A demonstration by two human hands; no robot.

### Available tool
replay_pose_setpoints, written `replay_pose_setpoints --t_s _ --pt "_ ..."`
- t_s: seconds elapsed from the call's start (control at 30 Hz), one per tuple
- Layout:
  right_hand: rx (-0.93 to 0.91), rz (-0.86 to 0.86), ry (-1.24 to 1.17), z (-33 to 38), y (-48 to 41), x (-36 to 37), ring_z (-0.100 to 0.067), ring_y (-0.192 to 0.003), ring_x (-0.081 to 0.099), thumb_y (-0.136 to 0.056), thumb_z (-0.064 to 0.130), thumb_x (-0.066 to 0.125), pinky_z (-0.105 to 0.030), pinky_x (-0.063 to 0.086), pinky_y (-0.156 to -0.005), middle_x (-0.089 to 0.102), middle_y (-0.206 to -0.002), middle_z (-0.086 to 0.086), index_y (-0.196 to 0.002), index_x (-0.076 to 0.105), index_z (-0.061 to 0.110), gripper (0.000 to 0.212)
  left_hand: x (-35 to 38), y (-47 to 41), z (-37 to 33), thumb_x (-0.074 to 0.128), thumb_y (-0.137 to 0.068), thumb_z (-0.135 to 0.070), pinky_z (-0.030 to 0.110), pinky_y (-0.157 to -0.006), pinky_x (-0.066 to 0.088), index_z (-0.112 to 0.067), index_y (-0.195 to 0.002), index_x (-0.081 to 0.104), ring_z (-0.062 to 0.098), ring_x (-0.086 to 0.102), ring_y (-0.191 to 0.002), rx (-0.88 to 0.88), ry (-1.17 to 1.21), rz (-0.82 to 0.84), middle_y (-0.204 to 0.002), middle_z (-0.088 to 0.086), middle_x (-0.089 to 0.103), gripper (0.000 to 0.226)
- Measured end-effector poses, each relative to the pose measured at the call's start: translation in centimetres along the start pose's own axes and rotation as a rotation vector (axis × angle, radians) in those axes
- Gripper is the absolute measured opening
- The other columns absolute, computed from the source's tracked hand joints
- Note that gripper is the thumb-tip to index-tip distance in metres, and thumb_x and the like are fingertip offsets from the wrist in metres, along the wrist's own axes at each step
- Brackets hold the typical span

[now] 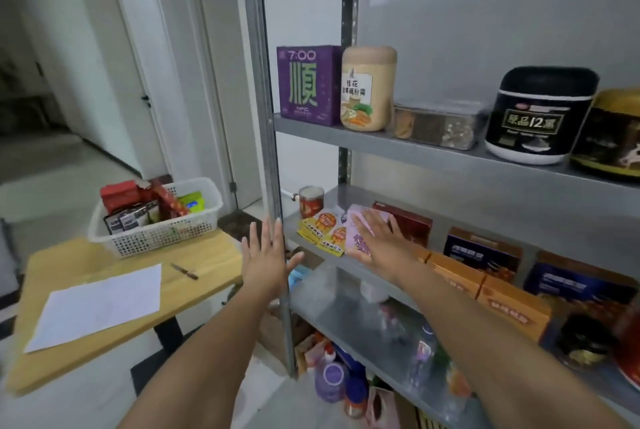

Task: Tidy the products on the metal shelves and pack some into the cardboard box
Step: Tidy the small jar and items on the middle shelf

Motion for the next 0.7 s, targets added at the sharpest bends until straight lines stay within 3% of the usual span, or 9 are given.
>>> replay_pose_setpoints --t_s 0.13,0.2,0.27,0.33,0.43,0.5,0.57,0.63,0.7 --pt "0.02 -0.009 -0.055 1.2 -5.6 2.1 -0.013 -0.143 -0.026 -0.097 0.062 0.024 -0.041 -0.018 -0.115 -0.021 -0.16 0.003 -0.153 -0.013 0.027 0.076 0.1 -8.5 1.5 -0.002 -0.082 -0.078 0.045 -0.12 -0.007 -0.02 -0.15 -0.023 0.029 -0.021 -0.148 0.094 0.039 -0.192 -0.16 0.007 -0.025 0.091" --pt "0.021 -0.038 0.003 1.6 -9.0 3.0 -0.014 -0.139 -0.032 -0.09 0.071 0.008 -0.041 -0.021 -0.114 -0.024 -0.159 0.002 -0.152 -0.016 0.026 0.08 -0.1 -13.6 2.0 -0.001 -0.083 -0.075 0.044 -0.12 -0.01 -0.022 -0.15 -0.024 0.028 -0.023 -0.147 0.169 0.061 -0.281 -0.16 0.007 -0.027 0.089" --pt "0.007 -0.104 0.063 2.2 -11.9 3.2 -0.016 -0.139 -0.03 -0.071 0.078 -0.021 -0.043 -0.019 -0.115 -0.025 -0.158 0.0 -0.152 -0.015 0.023 0.099 -0.2 -18.0 2.5 0.008 -0.086 -0.071 0.044 -0.12 -0.008 -0.021 -0.153 -0.02 0.027 -0.023 -0.148 0.264 0.053 -0.367 -0.161 0.007 -0.025 0.088" --pt "0.038 -0.125 0.081 3.1 -14.8 3.5 -0.017 -0.141 -0.026 -0.065 0.079 -0.028 -0.043 -0.017 -0.116 -0.024 -0.156 -0.001 -0.153 -0.013 0.02 0.107 0.2 -22.2 3.8 0.013 -0.09 -0.068 0.044 -0.121 -0.005 -0.019 -0.153 -0.019 0.026 -0.023 -0.148 0.348 0.018 -0.441 -0.16 0.007 -0.024 0.086" --pt "0.126 -0.12 0.043 3.9 -18.9 4.3 -0.019 -0.145 -0.015 -0.073 0.078 -0.016 -0.045 -0.011 -0.118 -0.012 -0.159 -0.004 -0.154 -0.004 0.018 0.102 0.4 -27.9 5.2 0.012 -0.098 -0.064 0.042 -0.121 -0.008 -0.018 -0.153 -0.019 0.024 -0.022 -0.148 0.476 0.028 -0.56 -0.159 0.005 -0.028 0.078" --pt "0.221 -0.068 0.016 4.1 -21.5 5.5 -0.025 -0.148 0.008 -0.083 0.076 -0.007 -0.049 0.005 -0.119 0.011 -0.161 -0.009 -0.154 0.015 0.015 0.096 0.1 -30.8 5.2 0.011 -0.1 -0.061 0.04 -0.121 -0.009 -0.018 -0.154 -0.014 0.023 -0.019 -0.149 0.598 0.099 -0.619 -0.16 0.004 -0.025 0.074" --pt "0.303 -0.049 0.024 4.0 -23.4 6.7 -0.029 -0.143 0.03 -0.091 0.068 0.016 -0.052 0.017 -0.114 0.034 -0.154 -0.013 -0.149 0.032 0.013 0.082 0.6 -32.3 5.1 0.012 -0.102 -0.057 0.04 -0.121 -0.005 -0.017 -0.155 -0.011 0.023 -0.018 -0.149 0.694 0.166 -0.701 -0.161 0.004 -0.024 0.07" --pt "0.348 -0.044 0.026 4.3 -25.1 7.6 -0.031 -0.141 0.035 -0.09 0.064 0.039 -0.05 0.017 -0.112 0.037 -0.152 -0.013 -0.147 0.036 0.012 0.078 1.2 -33.0 4.8 0.014 -0.104 -0.053 0.04 -0.121 -0.001 -0.015 -0.155 -0.01 0.025 -0.017 -0.149 0.753 0.228 -0.783 -0.161 0.005 -0.023 0.068" --pt "0.408 -0.07 -0.019 4.2 -26.4 8.3 -0.033 -0.136 0.043 -0.087 0.066 0.043 -0.051 0.025 -0.11 0.042 -0.149 -0.014 -0.145 0.04 0.01 0.081 1.6 -33.4 4.5 0.014 -0.105 -0.048 0.04 -0.122 -0.003 -0.013 -0.155 -0.011 0.026 -0.018 -0.149 0.796 0.262 -0.829 -0.161 0.008 -0.023 0.066"
Point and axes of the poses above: each hand's wrist, its own y-axis away from the middle knuckle, its own x-axis out of the palm, z = x × y, the point moved 7 cm from there along -y, towards the middle knuckle
